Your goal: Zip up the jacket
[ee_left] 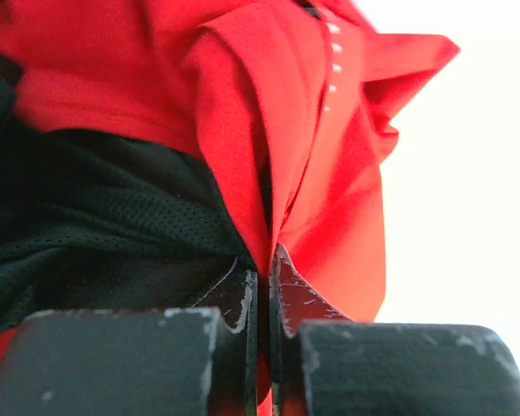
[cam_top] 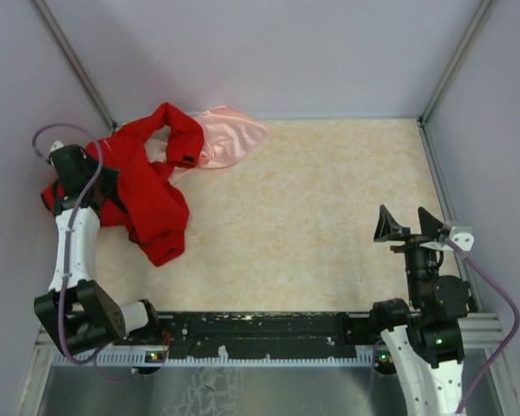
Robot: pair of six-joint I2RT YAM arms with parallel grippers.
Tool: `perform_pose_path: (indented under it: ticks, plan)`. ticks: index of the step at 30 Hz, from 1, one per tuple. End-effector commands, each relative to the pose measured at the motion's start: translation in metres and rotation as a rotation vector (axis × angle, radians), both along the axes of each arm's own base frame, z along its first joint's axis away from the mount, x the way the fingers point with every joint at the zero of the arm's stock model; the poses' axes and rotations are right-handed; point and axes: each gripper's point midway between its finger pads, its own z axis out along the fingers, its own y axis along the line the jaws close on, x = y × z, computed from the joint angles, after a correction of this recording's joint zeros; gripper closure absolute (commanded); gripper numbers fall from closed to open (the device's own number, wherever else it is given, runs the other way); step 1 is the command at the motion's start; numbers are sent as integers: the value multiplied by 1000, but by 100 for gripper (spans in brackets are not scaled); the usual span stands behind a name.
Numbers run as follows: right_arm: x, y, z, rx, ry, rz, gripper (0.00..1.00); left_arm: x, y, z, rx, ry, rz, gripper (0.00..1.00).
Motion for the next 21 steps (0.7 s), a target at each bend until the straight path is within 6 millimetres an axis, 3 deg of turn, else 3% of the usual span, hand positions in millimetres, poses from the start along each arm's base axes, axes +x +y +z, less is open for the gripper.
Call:
perform_pose_path:
  ticks: [1,5,8,13,16,21]
  plan:
    - [-7,-2,18,4,-71,-5,9,12,-44,100,157,-195,-167,100]
    - [-7,-1,18,-1,-72,2,9,19,-93,159,244,-315,-314,100]
    - [-7,0,17,-5,-71,3,9,23,-123,195,254,-394,-423,100]
    - [-7,0,17,-8,-70,2,9,18,-191,251,259,-599,-729,100]
    - [-6,0,17,-8,-68,2,9,9,-232,276,244,-688,-896,100]
    - [-6,-1,16,-11,-68,0,9,4,-284,293,218,-768,-1076,100]
